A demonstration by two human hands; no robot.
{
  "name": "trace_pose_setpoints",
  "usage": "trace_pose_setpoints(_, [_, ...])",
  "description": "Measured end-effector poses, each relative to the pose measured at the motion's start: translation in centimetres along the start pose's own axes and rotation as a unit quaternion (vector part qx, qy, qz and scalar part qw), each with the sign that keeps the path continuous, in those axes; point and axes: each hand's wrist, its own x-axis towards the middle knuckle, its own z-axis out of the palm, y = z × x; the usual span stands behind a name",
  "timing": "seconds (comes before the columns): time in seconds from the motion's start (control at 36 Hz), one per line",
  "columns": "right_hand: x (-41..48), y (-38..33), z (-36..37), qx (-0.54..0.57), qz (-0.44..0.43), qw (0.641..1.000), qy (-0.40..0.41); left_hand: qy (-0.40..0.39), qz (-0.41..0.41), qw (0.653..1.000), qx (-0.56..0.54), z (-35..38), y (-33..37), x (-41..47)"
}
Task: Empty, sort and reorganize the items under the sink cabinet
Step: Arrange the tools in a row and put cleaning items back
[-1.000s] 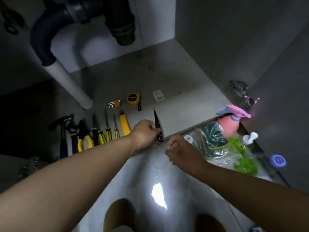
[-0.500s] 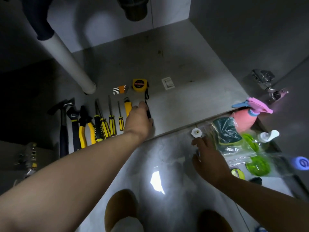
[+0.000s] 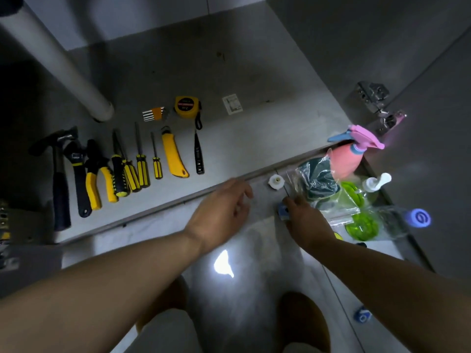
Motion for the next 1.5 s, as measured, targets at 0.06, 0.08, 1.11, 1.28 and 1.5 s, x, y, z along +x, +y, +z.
trace_pose_setpoints(0.06, [0.2, 0.1, 0.0, 0.006, -0.007, 1.0, 0.013, -0.05, -0.035, 0.998, -0.019, 1.4, -0.4, -1.2])
trace_pose_setpoints(0.08, [0.3, 0.1, 0.1, 0.009, -0.011, 1.0, 0.022, -0.072, -0.056, 0.995, -0.034, 2.0, -0.6, -1.6])
trace_pose_setpoints(1.11, [7.5, -4.6, -1.2, -0.043, 0.031, 0.999, 0.004, -0.084, -0.263, 0.917, -0.288, 0.0, -4.0, -4.1])
trace_pose_setpoints(1.28, [3.0, -6.4, -3.9, 0.092, -0.08, 0.992, -0.029, -0.103, -0.246, 0.906, -0.328, -1.3, -3.8, -3.6])
trace_pose_setpoints(1.5, [4.9, -9.5, -12.5, 0.164, -0.152, 0.973, 0.062, -0.097, -0.241, 0.891, -0.373, -3.4, -2.9, -2.5])
